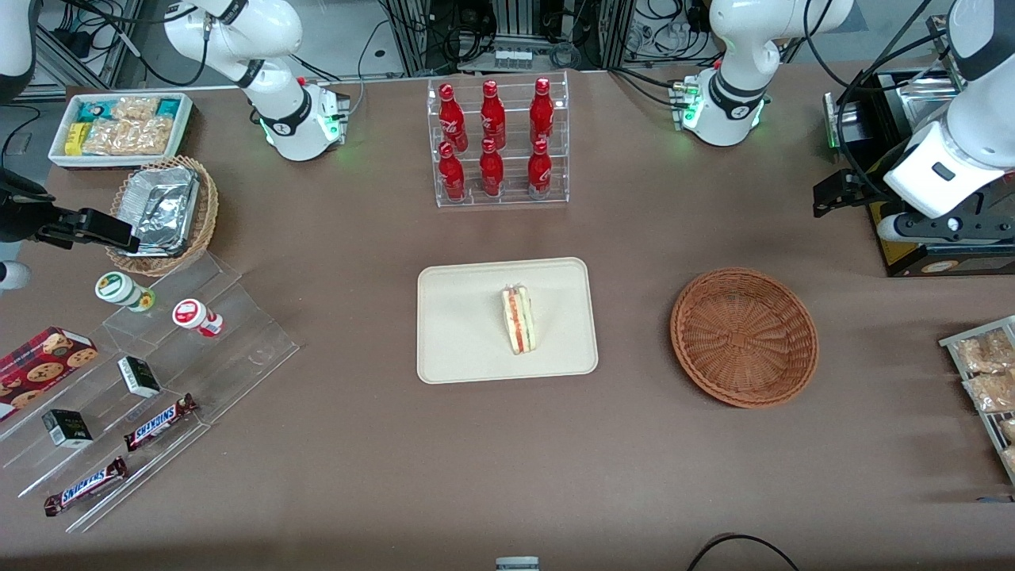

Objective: Place sandwich from basket to tray

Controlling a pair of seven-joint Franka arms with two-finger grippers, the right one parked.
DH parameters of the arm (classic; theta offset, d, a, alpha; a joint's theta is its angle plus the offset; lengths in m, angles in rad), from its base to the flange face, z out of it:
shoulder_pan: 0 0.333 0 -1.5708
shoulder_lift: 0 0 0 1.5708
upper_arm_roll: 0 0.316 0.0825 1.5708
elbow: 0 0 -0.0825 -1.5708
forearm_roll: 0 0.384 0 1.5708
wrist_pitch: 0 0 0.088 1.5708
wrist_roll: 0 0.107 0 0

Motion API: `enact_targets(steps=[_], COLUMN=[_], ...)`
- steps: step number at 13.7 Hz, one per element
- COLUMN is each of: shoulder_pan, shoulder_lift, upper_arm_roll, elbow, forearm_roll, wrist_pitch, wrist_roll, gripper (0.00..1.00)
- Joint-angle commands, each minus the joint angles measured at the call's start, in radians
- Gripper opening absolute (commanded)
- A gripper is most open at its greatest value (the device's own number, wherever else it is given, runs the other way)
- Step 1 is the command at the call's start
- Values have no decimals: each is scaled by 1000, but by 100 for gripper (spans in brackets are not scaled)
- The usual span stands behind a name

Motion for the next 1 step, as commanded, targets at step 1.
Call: enact_targets(steps=[1], shoulder_pan=[-76], shoulder_lift=[33], upper_arm_roll=[87], elbow=[58], forearm_roll=[11], wrist_pitch=[-21], wrist_roll=[12], gripper=[100])
